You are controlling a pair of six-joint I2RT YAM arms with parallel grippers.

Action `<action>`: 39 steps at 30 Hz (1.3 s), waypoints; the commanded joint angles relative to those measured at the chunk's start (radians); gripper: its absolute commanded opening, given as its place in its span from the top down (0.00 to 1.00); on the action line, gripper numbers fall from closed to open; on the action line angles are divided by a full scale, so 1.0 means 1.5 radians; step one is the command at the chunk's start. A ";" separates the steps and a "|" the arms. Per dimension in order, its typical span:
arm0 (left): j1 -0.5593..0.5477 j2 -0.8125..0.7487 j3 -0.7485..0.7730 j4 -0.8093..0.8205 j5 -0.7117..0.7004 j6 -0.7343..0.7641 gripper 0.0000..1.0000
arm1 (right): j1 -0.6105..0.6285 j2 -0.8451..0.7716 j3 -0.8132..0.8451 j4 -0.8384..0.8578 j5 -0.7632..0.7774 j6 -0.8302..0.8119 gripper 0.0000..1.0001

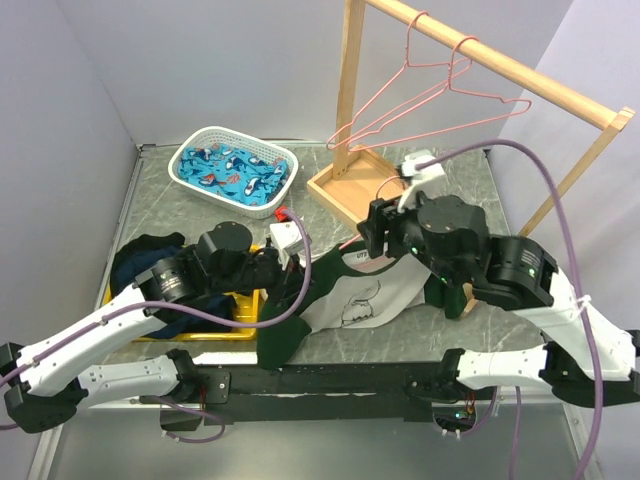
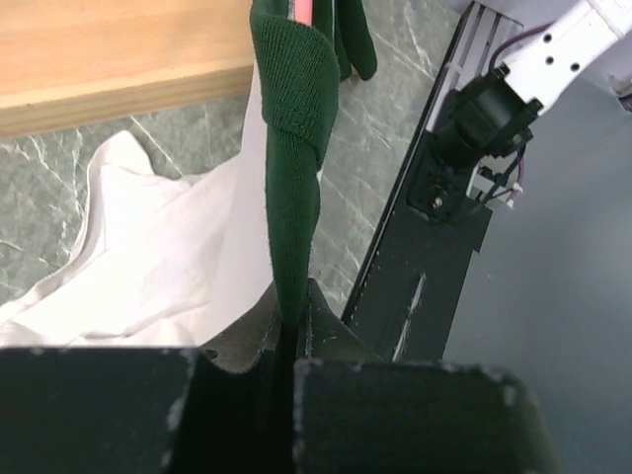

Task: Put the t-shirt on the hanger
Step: Place the T-shirt on the hanger, then place the hanger at the clothesline.

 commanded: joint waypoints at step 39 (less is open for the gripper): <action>-0.011 0.531 0.755 -0.021 -0.121 0.074 0.99 | 0.000 -0.375 -0.780 0.465 -0.206 0.224 0.03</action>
